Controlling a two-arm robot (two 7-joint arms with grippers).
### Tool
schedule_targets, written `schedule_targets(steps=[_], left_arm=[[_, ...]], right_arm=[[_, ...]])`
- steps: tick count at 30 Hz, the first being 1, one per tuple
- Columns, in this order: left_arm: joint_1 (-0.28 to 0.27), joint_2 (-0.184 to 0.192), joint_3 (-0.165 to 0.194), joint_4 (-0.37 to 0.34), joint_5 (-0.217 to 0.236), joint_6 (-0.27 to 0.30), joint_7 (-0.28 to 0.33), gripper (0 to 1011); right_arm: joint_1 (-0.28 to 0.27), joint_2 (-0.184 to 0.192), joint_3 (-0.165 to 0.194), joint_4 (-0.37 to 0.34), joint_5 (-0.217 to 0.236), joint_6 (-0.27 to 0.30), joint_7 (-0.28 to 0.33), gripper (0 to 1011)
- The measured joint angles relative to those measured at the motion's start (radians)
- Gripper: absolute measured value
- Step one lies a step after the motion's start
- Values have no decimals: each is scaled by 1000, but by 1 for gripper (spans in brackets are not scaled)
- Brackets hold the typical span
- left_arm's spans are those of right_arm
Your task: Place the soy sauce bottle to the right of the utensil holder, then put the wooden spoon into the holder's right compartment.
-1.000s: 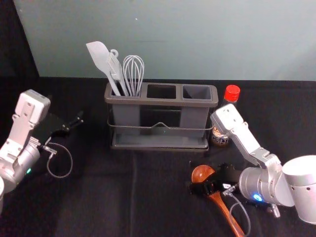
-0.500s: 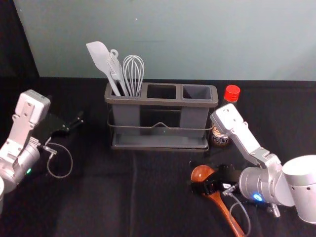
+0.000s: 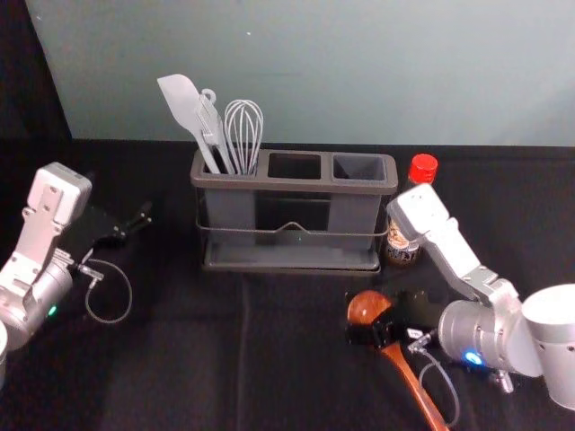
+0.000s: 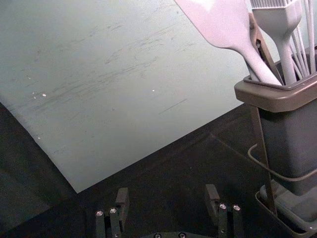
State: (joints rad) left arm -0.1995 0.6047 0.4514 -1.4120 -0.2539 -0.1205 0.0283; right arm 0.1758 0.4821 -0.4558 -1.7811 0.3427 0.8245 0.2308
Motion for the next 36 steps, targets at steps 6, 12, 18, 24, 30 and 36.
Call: schedule_targets(steps=[6,12,18,24,30,36], left_arm=[[0,0,0,0,0,0,0,1005],[0,0,0,0,0,0,0,1005],[0,0,0,0,0,0,0,1005],[0,0,0,0,0,0,0,1005],[0,0,0,0,0,0,0,1005],[0,0,0,0,0,0,0,1005]], right_arm=[[-48,29,42,-104,-23,-102,8,830],[-84,30,105,-221,-27,-174,10,830],[-84,1,147,-284,-31,-222,1,830],[-49,-52,162,-301,-59,-257,-22,830],[-12,-104,170,-284,-77,-279,-39,830],[33,-148,175,-271,-99,-291,-52,829]])
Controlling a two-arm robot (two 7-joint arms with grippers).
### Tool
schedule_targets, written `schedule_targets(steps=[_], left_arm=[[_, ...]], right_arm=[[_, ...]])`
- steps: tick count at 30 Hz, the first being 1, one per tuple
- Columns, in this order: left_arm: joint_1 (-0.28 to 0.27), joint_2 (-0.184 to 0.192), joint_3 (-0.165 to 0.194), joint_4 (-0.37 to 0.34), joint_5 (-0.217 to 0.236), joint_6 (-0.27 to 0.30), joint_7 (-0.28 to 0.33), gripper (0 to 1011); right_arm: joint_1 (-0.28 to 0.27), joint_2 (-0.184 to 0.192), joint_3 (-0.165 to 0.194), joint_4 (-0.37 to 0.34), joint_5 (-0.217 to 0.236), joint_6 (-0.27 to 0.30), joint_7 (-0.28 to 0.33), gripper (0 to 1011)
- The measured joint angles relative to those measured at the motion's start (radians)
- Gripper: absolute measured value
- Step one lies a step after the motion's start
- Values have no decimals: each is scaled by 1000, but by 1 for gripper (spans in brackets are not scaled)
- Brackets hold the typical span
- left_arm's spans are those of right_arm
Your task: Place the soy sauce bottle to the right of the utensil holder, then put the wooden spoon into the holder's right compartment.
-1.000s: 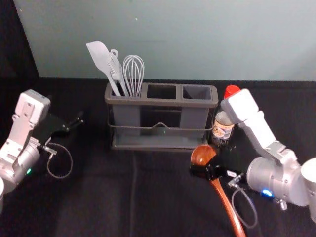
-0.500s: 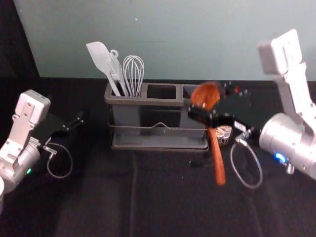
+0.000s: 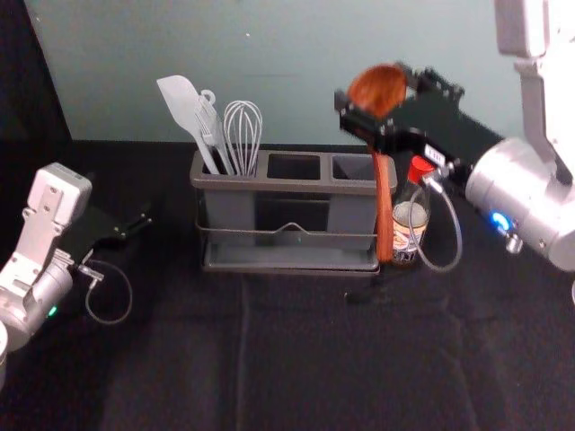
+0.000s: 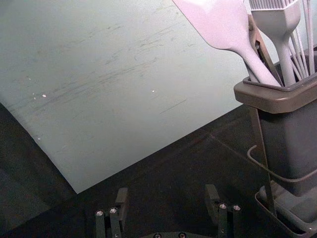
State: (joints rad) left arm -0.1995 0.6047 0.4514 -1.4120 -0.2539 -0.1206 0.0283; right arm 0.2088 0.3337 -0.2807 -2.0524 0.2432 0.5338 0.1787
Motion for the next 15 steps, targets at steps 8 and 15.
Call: schedule_targets(steps=[8,15], left_arm=[[0,0,0,0,0,0,0,1005],[0,0,0,0,0,0,0,1005]], right_arm=[[54,-49,-5,29,-39,-20,-23,829],[125,-100,-22,98,-93,-43,-51,830]])
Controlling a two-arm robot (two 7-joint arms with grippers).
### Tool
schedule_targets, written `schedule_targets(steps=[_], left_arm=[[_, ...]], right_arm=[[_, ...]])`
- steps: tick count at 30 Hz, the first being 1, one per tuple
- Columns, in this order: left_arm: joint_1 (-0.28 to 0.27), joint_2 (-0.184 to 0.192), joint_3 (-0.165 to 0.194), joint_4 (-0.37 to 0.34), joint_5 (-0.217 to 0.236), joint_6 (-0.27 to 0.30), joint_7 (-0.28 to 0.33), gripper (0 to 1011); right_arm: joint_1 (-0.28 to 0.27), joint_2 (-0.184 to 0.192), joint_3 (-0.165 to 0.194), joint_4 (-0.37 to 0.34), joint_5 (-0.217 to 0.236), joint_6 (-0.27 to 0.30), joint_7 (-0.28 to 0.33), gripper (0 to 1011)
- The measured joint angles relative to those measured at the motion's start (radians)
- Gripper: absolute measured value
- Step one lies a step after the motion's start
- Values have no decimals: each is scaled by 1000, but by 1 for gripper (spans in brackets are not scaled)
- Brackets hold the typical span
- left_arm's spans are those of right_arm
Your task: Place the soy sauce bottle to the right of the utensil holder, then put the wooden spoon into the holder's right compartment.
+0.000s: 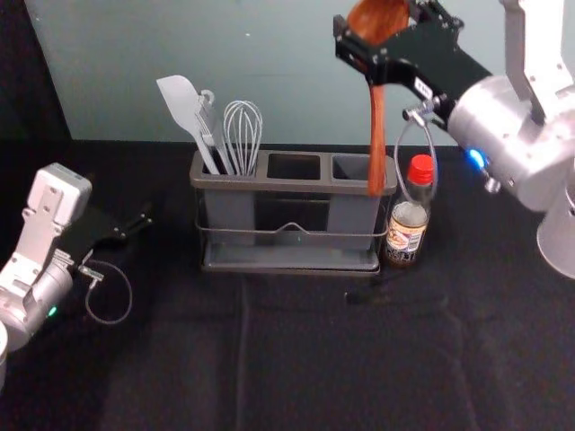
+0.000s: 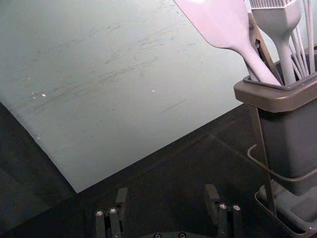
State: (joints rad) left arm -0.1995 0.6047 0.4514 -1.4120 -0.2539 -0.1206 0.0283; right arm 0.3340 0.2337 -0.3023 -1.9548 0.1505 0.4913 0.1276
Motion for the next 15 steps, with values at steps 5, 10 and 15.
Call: schedule_targets(steps=[5,10,15], left_arm=[[0,0,0,0,0,0,0,1005],[0,0,0,0,0,0,0,1005],[0,0,0,0,0,0,0,1005]], right_arm=[[46,-30,-2,54,-23,-9,-10,829],[96,-62,-5,121,-41,-12,-13,830],[139,-89,-10,182,-58,-14,-11,829]])
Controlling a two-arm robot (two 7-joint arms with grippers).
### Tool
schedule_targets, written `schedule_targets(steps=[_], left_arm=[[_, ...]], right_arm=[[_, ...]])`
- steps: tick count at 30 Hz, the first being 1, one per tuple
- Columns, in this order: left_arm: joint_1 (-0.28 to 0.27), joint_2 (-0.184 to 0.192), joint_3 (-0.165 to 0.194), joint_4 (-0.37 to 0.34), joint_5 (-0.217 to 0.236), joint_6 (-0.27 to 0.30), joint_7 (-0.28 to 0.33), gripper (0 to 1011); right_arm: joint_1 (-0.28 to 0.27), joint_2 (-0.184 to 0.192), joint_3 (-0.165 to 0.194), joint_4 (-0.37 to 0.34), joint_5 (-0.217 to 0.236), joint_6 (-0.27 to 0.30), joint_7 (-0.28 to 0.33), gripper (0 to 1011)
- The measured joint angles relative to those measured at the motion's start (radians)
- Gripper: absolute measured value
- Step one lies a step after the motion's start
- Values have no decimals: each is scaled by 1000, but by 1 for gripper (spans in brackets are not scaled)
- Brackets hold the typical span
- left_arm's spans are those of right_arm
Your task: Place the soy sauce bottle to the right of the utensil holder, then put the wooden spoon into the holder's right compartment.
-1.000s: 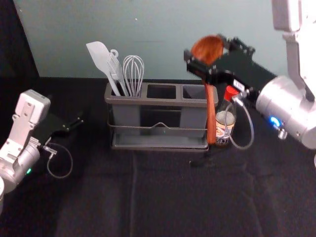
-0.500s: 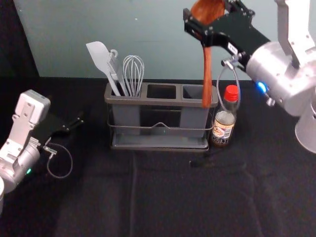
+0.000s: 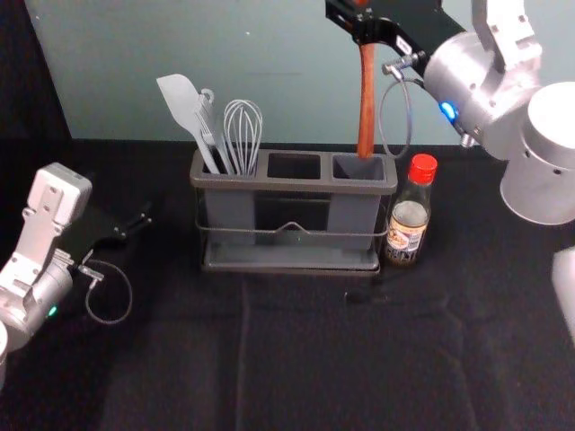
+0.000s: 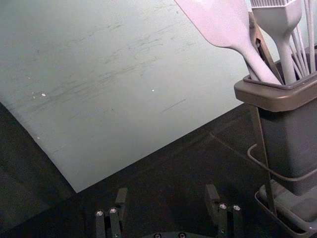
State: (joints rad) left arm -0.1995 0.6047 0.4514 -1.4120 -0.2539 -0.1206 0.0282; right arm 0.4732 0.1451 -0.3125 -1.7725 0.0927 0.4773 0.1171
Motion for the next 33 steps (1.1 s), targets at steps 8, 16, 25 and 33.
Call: schedule_targets(steps=[8,16,25,33], left_arm=[[0,0,0,0,0,0,0,1005],[0,0,0,0,0,0,0,1005],[0,0,0,0,0,0,0,1005],[0,0,0,0,0,0,0,1005]], right_arm=[[42,-30,-2,88,-24,-18,4,830],[67,-43,1,170,-44,-60,30,829],[74,-56,9,218,-60,-79,53,830],[63,-64,19,233,-72,-82,67,830]])
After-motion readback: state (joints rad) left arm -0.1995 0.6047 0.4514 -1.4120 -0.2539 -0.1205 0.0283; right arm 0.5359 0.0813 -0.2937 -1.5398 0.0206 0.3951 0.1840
